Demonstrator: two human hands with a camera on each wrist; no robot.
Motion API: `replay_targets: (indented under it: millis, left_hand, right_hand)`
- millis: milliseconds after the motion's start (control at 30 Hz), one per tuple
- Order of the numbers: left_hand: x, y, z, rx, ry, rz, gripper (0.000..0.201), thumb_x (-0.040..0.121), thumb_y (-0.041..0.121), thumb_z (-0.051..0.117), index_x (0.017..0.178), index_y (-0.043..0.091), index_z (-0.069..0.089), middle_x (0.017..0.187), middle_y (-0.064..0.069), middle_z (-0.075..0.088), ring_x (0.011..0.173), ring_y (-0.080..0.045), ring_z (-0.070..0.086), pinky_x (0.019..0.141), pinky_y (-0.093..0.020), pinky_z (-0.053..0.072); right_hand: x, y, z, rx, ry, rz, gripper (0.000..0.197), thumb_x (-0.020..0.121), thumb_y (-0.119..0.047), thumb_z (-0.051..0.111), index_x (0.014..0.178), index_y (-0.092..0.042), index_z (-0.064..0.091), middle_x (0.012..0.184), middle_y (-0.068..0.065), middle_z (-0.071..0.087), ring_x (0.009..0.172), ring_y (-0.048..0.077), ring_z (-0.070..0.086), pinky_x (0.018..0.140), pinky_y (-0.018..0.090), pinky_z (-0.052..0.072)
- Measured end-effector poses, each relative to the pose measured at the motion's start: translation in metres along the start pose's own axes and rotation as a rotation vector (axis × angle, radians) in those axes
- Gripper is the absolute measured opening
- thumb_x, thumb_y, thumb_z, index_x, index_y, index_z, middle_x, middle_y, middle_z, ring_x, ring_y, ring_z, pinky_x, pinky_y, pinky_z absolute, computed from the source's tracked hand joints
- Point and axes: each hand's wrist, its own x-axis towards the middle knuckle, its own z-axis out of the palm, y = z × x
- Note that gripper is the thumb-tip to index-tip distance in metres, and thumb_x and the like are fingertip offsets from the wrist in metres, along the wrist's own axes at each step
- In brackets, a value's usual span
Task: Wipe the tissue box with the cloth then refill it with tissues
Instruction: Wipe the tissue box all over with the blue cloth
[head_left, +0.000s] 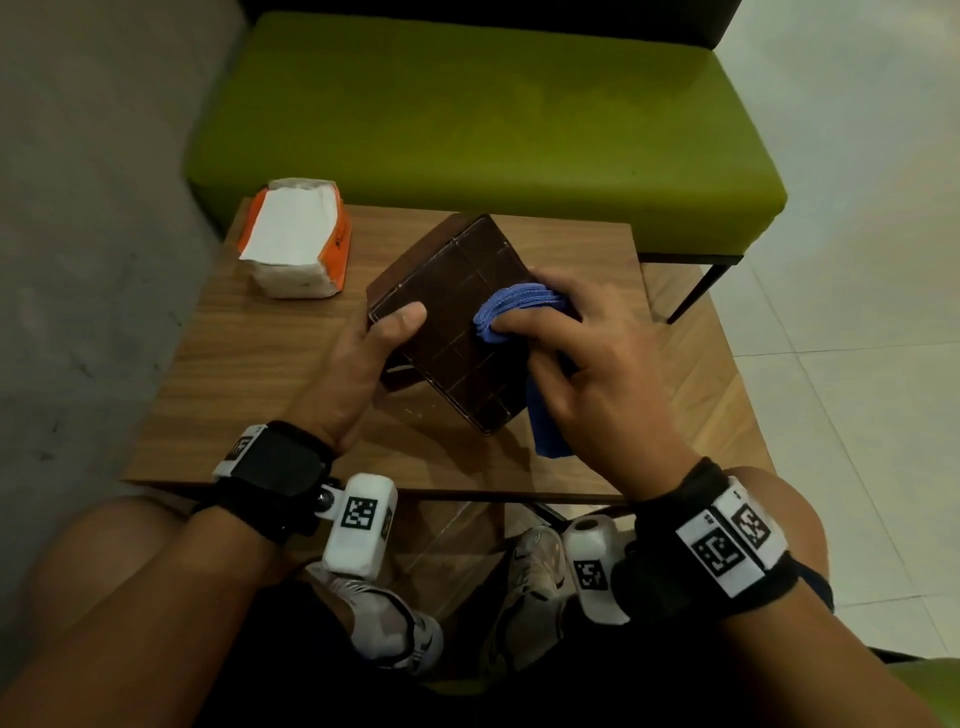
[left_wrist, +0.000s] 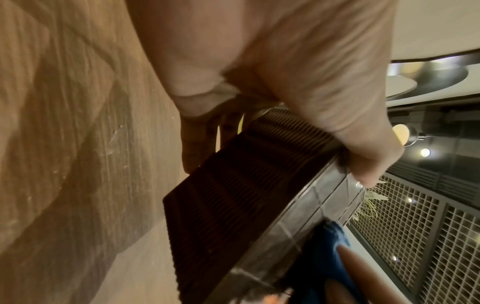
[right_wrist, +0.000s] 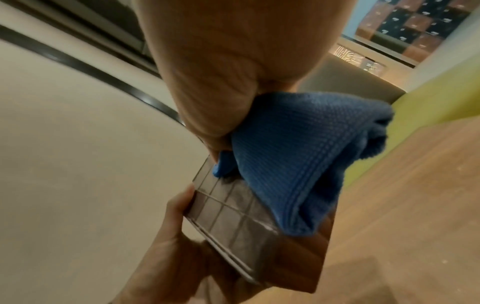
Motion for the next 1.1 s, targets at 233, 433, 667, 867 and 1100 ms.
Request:
replay_targets:
  millis: [233,433,667,867,1100]
  left_hand:
    - [0.001,-0.005,0.007,-0.1,0.061,0.038,0.088,0.083,0.046,0.081,0.157,0.013,0.046,0.147,-0.02,0.064,0.132,-0.041,0.066,0.104,-0.063,0.056]
    - [-0.001,-0.003,0.008,-0.149,0.038,0.04,0.107,0.075,0.053,0.09,0.155,-0.001,0.044,0.143,-0.03,0.063,0.126,-0.045,0.068,0.095,-0.052,0.062]
    - [-0.003,-0.007,0.012,-0.215,0.067,0.056,0.102,0.076,0.06,0.088,0.152,0.003,0.053,0.138,-0.023,0.069,0.121,-0.037,0.073,0.093,-0.047,0.062]
    - [-0.005,-0.012,0.012,-0.224,0.076,0.068,0.11,0.069,0.06,0.092,0.156,0.007,0.049,0.145,-0.024,0.065,0.127,-0.039,0.069,0.092,-0.049,0.062]
    - [-0.008,-0.01,0.012,-0.217,0.112,0.042,0.096,0.079,0.044,0.085,0.155,0.004,0.042,0.145,-0.026,0.064,0.125,-0.043,0.07,0.09,-0.051,0.063]
  right_hand:
    - [-0.007,-0.015,0.013,-0.05,0.317,0.142,0.029,0.101,-0.007,0.064,0.128,-0.012,0.075,0.122,0.018,0.054,0.108,0.023,0.055,0.084,0.032,0.051]
    - [-0.026,-0.029,0.034,-0.169,0.102,-0.012,0.032,0.103,-0.012,0.06,0.132,-0.012,0.072,0.12,0.02,0.055,0.099,0.022,0.053,0.072,0.026,0.045]
    - [-0.032,-0.044,0.04,-0.143,0.093,0.046,0.031,0.102,-0.014,0.056,0.128,-0.01,0.073,0.115,0.018,0.055,0.094,0.021,0.051,0.067,0.029,0.046]
    - [-0.022,-0.03,0.032,-0.033,0.319,0.223,0.032,0.098,-0.007,0.061,0.127,-0.009,0.074,0.115,0.018,0.053,0.101,0.02,0.051,0.076,0.028,0.046]
    - [-0.023,-0.022,0.032,-0.014,0.277,0.158,0.03,0.098,-0.011,0.061,0.124,-0.012,0.077,0.113,0.015,0.055,0.101,0.014,0.049,0.08,0.014,0.038]
